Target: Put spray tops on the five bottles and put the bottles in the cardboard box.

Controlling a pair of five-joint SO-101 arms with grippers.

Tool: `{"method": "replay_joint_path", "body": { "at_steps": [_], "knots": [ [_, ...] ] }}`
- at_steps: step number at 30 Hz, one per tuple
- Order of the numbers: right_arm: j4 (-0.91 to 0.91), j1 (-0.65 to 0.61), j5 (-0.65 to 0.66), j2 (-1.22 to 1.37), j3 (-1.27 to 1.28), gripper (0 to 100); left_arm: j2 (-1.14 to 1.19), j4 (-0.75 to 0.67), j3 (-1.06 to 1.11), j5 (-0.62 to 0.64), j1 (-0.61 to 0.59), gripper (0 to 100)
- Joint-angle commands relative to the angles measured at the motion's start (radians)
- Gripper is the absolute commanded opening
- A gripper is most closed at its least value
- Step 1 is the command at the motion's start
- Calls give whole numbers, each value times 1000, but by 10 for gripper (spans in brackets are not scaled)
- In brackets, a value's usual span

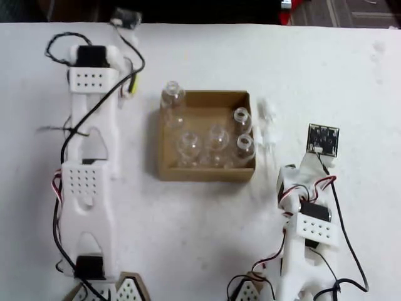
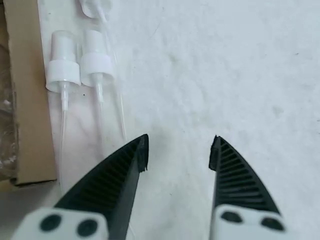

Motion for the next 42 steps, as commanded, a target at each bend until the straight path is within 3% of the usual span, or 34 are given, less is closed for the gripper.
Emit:
{"method": "replay_joint_path", "body": {
  "at_steps": [1, 29, 33, 42],
  "knots": [
    [-27, -12, 15, -18, -3, 180, -117, 17, -161, -11, -2, 21],
    [-27, -12, 15, -18, -3, 180, -892, 18, -163, -2, 84, 20],
    [-27, -12, 15, -18, -3, 180, -1036, 18, -150, 57, 97, 20],
    [-25, -12, 15, -15, -3, 180, -1372, -40, 400, 77, 223, 21]
  ]
}}
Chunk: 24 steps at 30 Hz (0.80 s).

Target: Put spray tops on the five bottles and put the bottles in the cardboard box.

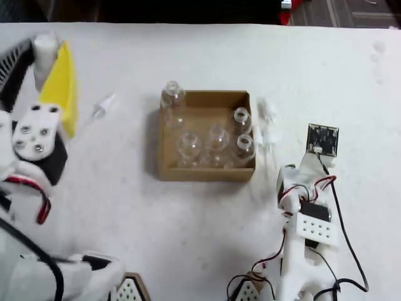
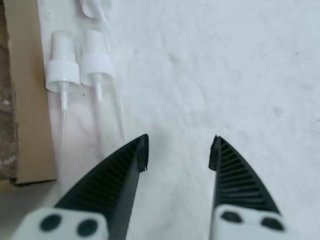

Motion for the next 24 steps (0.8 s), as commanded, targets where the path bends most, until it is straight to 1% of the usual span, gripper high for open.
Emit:
{"method": "replay_joint_path", "body": {
  "at_steps": [1, 5, 12, 15, 18, 22, 24],
  "knots": [
    [-25, -12, 15, -15, -3, 180, -151, -101, 319, 20, 56, 21],
    [-25, -12, 15, -13, -3, 180, -252, -347, 568, 32, 39, 21],
    [-25, -12, 15, -12, -2, 180, -412, -787, 1135, 242, 8, 23],
    [-25, -12, 15, -10, -2, 180, -484, -1036, 1369, 307, 13, 24],
    [-25, -13, 15, -10, -2, 180, -518, -1376, 1617, 322, 13, 24],
    [-25, -13, 15, -10, -2, 180, -519, -1932, 1962, 324, 16, 24],
    [-25, -13, 15, -10, -2, 180, -518, -2168, 2105, 322, 44, 24]
  ]
}}
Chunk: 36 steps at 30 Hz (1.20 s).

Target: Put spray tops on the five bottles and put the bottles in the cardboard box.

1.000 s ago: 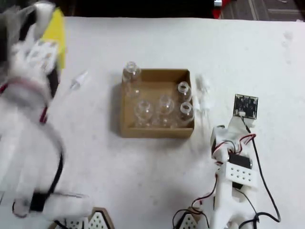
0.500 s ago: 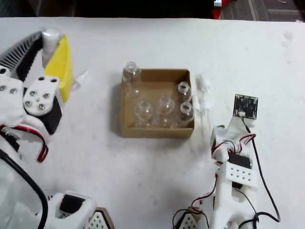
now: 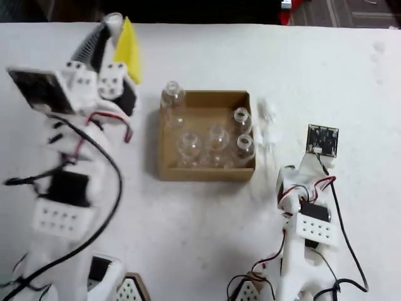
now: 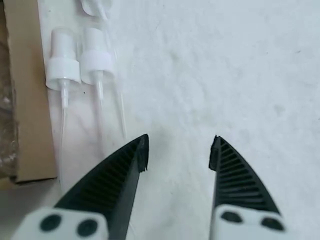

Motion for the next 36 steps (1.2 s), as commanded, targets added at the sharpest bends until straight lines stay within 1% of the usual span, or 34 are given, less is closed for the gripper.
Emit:
{"method": "replay_joint_path", "body": {
  "at_steps": [1, 2, 3, 5, 9, 10, 14, 16, 21, 25, 36],
  "knots": [
    [-25, -12, 15, -10, -8, 180, -22, -672, 331, 2, 35, 24],
    [-25, -15, 15, -10, -8, 180, -22, -736, 368, -18, 51, 24],
    [-25, -22, 15, -8, -8, 180, -19, -772, 387, -40, 65, 24],
    [-25, -33, 15, -8, -8, 180, 18, -779, 373, -60, 81, 24],
    [-27, -33, 15, -8, -8, 180, 239, -787, 216, -58, 67, 24],
    [-27, -33, 15, -8, -8, 180, 298, -812, 184, -58, 64, 24],
    [-27, -33, 15, -8, -8, 180, 450, -1011, 166, -66, 61, 23],
    [-27, -33, 15, -8, -8, 180, 496, -1056, 169, -66, 58, 23],
    [-28, -33, 15, -8, -8, 180, 587, -1092, 161, -66, 62, 23],
    [-47, -30, 15, -8, -8, 180, 615, -1146, 160, -66, 61, 23],
    [-47, -30, 15, -8, -8, 180, 616, -1148, 138, -66, 61, 23]
  ]
}}
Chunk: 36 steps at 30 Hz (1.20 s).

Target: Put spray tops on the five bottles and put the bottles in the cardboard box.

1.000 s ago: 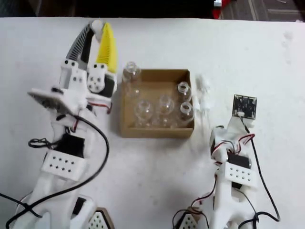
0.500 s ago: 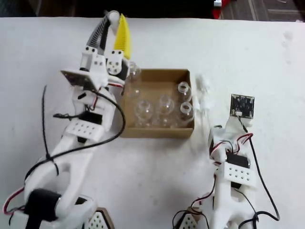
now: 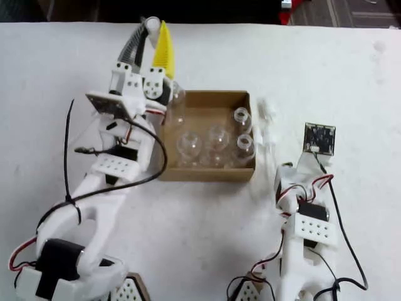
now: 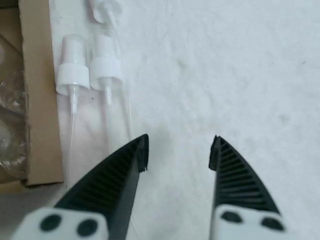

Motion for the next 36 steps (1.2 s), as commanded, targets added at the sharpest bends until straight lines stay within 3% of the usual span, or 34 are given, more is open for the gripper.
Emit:
{"method": "replay_joint_path", "body": {
  "at_steps": [1, 18, 25, 36],
  "knots": [
    [-22, -7, 15, -8, -8, 180, -12, -25, -77, -11, -2, 23],
    [-22, -4, 15, -8, -8, 180, 85, 29, -103, -12, -1, 23],
    [-22, -7, 15, -8, -8, 180, 133, -152, -32, -12, 1, 22],
    [-22, -5, 15, -8, -8, 180, 139, -155, 86, -11, 21, 23]
  ]
}}
